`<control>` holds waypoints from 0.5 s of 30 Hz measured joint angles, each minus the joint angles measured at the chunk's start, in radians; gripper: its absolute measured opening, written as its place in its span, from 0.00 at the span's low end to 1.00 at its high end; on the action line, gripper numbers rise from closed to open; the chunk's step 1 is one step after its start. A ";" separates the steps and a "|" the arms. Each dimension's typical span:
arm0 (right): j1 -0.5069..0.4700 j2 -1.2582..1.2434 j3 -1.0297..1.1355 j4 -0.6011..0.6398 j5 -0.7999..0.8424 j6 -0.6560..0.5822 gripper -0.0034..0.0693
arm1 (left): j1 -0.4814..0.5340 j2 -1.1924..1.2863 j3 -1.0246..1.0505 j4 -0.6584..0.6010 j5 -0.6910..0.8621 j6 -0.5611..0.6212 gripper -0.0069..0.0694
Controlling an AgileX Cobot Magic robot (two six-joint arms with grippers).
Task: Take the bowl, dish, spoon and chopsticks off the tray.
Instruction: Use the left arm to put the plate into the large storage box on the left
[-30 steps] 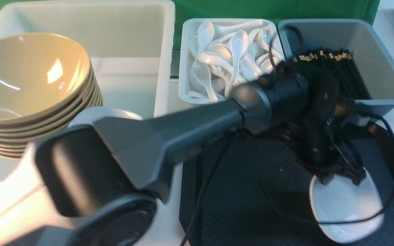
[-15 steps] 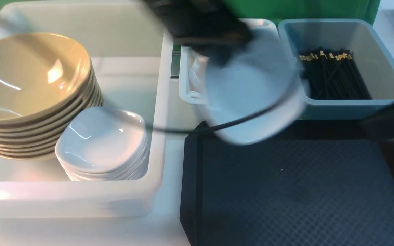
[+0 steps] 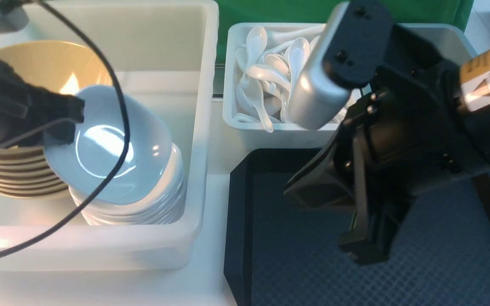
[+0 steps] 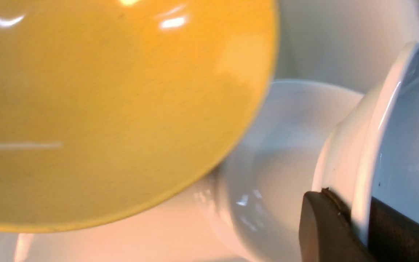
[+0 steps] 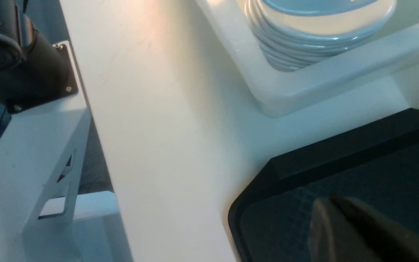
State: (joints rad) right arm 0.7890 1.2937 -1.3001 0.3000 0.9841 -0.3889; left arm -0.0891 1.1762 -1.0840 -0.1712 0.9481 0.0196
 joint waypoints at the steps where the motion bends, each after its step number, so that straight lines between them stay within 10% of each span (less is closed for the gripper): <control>1: 0.001 0.003 0.000 -0.001 0.000 0.000 0.10 | 0.000 0.004 0.007 0.001 -0.009 0.009 0.09; 7: 0.002 0.006 0.000 -0.005 0.004 0.000 0.10 | 0.000 0.043 0.014 -0.009 -0.041 0.084 0.18; 15: 0.002 0.006 0.000 -0.008 0.023 0.000 0.10 | 0.000 0.071 -0.004 -0.005 -0.009 0.148 0.62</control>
State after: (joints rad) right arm 0.7913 1.2996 -1.3001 0.2920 1.0068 -0.3889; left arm -0.0892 1.2472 -1.0877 -0.1766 0.9396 0.1676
